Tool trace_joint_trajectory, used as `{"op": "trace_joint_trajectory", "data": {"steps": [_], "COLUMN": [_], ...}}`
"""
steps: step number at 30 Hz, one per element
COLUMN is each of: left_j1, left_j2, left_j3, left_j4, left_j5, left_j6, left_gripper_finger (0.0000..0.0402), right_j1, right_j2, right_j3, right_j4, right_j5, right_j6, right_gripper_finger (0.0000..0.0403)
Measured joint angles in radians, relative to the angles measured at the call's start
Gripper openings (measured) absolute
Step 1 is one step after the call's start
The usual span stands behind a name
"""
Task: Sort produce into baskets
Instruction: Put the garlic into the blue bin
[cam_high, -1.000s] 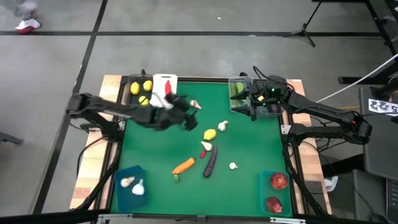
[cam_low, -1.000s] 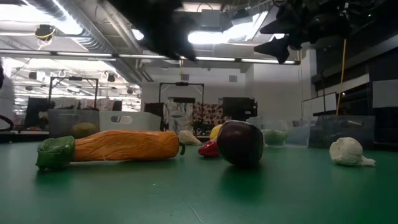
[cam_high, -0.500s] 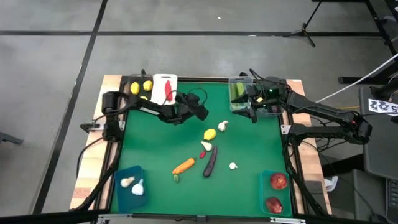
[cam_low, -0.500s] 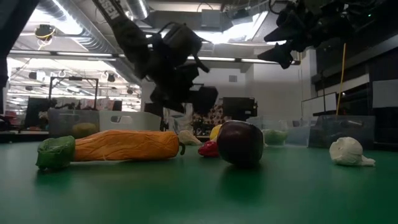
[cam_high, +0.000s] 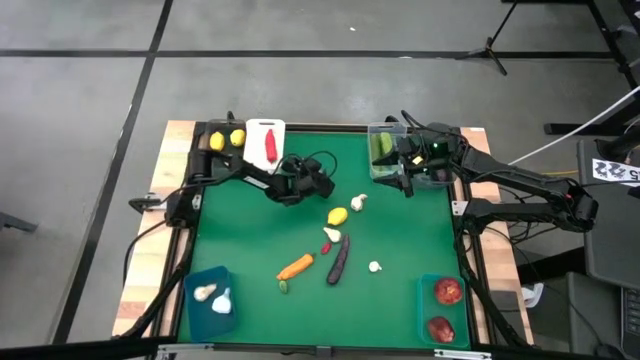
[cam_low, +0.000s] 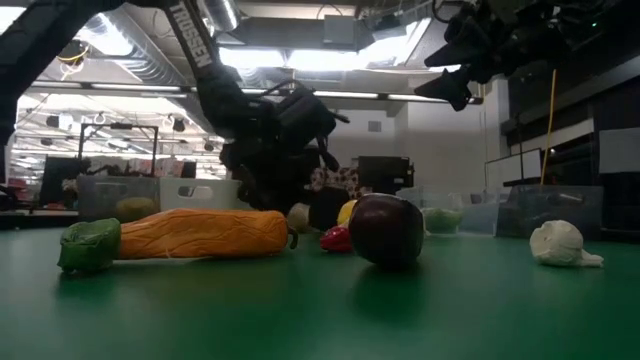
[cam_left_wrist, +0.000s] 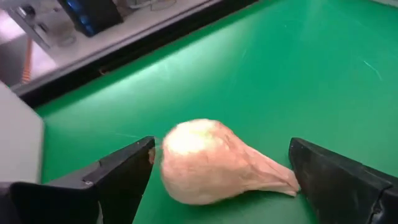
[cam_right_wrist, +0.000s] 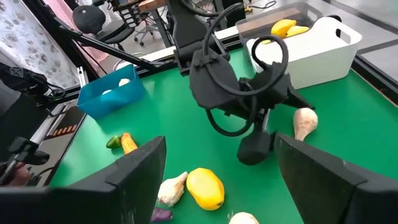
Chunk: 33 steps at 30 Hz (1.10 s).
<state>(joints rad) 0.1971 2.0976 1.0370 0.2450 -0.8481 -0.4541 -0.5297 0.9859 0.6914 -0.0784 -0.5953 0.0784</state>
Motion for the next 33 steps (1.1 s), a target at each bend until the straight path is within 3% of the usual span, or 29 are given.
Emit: {"op": "trace_joint_trajectory", "data": {"steps": [7, 17, 27, 33], "left_j1": [0.023, 0.024, 0.011, -0.033], "left_j2": [0.005, 0.002, -0.007, -0.076], "left_j3": [0.0, 0.0, 0.0, -0.003], "left_j4": [0.004, 0.006, 0.002, -0.018], "left_j5": [0.069, 0.064, 0.065, 0.089], "left_j6": [-0.05, -0.098, -0.097, -0.056], "left_gripper_finger": [0.0342, 0.0264, 0.0215, 0.0198], "right_j1": [0.0, 0.0, 0.0, 0.0], "right_j2": [0.0, 0.0, 0.0, 0.0], "right_j3": [0.0, 0.0, 0.0, 0.0], "right_j4": [0.0, 0.001, 0.002, 0.002], "right_j5": [0.0, 0.0, 0.0, 0.0], "right_j6": [0.003, 0.024, 0.025, 0.025], "right_gripper_finger": [0.0301, 0.0301, 0.0301, 0.0301]}}
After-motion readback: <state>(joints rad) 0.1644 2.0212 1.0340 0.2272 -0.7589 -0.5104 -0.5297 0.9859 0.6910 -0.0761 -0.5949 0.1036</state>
